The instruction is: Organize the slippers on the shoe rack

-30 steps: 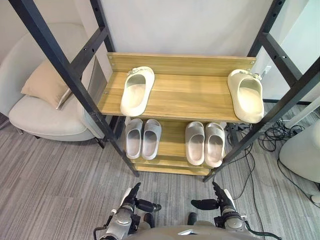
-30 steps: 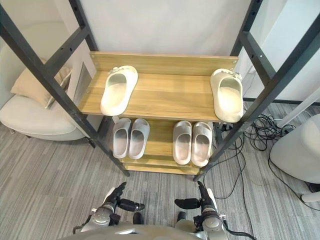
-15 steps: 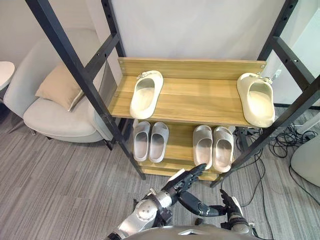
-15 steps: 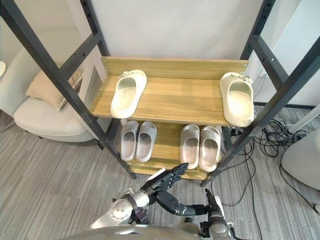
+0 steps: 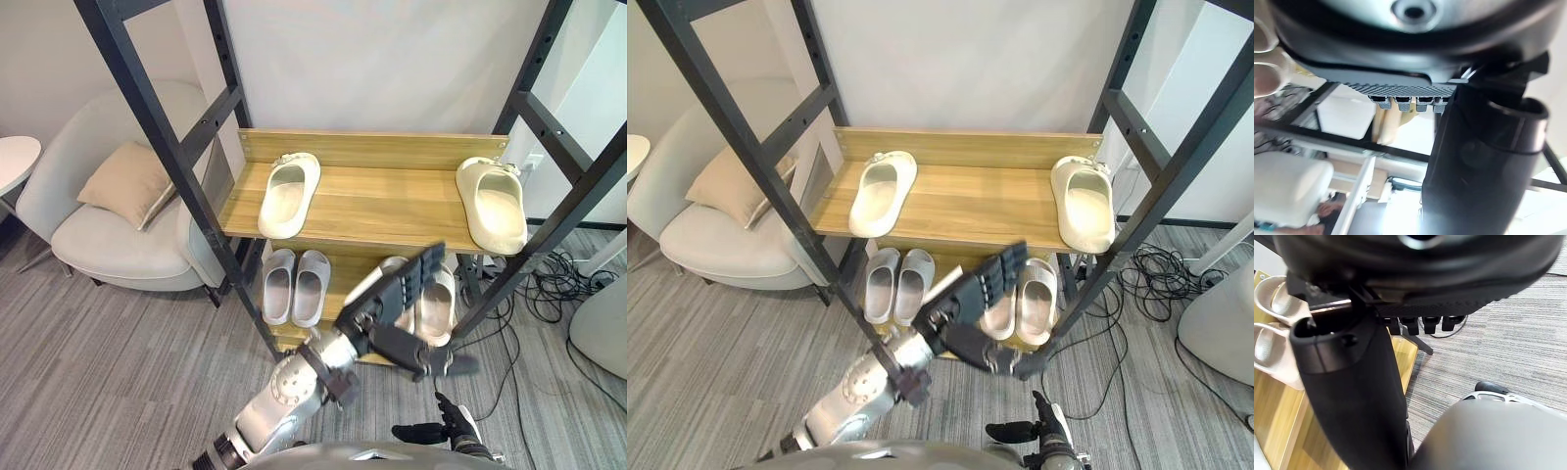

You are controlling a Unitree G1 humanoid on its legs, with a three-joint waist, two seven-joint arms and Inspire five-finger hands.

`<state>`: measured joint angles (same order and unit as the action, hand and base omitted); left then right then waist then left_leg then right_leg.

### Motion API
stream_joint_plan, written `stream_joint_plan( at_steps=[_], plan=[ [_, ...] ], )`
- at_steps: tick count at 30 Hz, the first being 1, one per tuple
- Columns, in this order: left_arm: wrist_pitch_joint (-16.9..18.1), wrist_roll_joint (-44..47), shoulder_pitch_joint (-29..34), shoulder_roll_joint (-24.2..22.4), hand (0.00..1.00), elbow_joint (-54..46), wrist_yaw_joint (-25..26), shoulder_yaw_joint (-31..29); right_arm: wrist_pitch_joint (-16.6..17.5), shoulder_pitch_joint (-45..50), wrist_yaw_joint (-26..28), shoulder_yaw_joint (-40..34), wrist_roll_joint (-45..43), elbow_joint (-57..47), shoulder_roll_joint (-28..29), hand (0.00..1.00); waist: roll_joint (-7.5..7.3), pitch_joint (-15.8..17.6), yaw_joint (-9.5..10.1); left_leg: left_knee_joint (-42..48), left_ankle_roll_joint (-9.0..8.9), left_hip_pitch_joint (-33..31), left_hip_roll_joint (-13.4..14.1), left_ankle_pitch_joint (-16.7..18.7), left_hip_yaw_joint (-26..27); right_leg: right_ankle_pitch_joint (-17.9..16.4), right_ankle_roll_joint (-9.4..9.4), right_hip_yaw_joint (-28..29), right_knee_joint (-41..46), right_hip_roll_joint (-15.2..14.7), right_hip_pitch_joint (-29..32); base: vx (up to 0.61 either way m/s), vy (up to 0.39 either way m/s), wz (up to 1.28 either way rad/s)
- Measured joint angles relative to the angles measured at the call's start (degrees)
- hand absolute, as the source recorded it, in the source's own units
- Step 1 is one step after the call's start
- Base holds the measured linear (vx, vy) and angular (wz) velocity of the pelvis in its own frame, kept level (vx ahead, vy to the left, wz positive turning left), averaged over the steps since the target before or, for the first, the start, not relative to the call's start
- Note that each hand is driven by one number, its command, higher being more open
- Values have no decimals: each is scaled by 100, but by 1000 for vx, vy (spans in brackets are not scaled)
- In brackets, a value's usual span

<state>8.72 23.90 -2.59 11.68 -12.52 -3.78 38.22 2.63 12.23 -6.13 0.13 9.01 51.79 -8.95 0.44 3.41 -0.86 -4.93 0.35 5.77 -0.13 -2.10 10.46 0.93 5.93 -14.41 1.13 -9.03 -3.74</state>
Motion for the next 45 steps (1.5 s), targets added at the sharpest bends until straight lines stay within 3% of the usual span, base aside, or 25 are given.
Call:
stream_joint_plan(
  at_steps=[10, 18, 25, 31, 36, 45],
  plan=[
    [231, -1221, -1162, -178, 100, -144, 1152, -1186, 1, 8, 1, -4, 0, 39, 11, 100, -18, -1, -12, 18, 0, 37, 0, 0, -12, -1, -2, -5, 17, -4, -50, 0, 0, 0],
    [384, -1821, -1927, 357, 100, 991, 1841, -2160, 1, -6, 11, -11, 1, 36, 89, 100, -113, 26, -102, 1, 2, 128, -5, -4, -13, -1, -4, -23, -33, 6, -138, 0, 0, 0],
    [127, -2479, -2097, 1171, 100, 2026, 2147, -2546, 12, -15, 15, -18, -1, 27, 190, 100, -256, 101, -151, 1, -10, 100, 2, 4, -3, 9, -5, -18, -107, 30, -122, 0, 0, 0],
    [-100, -3609, -2369, 1713, 100, 2256, 2299, -2621, 31, -15, 16, -21, -1, 29, 197, 100, -263, 102, -148, 2, -21, -13, 14, 10, 8, 74, -24, -6, -217, 66, -59, 0, 0, 0],
    [-302, -4663, -2539, 1774, 100, 2308, 2456, -2648, 53, -16, 14, -52, -2, 29, 211, 100, -263, 104, -182, 2, -27, -19, 14, 14, 13, 87, -32, 8, -243, 90, -58, -1, -3, -1],
    [-654, -5399, -2540, 1773, 100, 2328, 2683, -2853, 95, -14, -17, -65, -5, 29, 237, 100, -285, 126, -252, 1, -54, -14, 39, 28, 46, 94, -56, 35, -264, 120, -53, -22, -6, -2]
  ],
)
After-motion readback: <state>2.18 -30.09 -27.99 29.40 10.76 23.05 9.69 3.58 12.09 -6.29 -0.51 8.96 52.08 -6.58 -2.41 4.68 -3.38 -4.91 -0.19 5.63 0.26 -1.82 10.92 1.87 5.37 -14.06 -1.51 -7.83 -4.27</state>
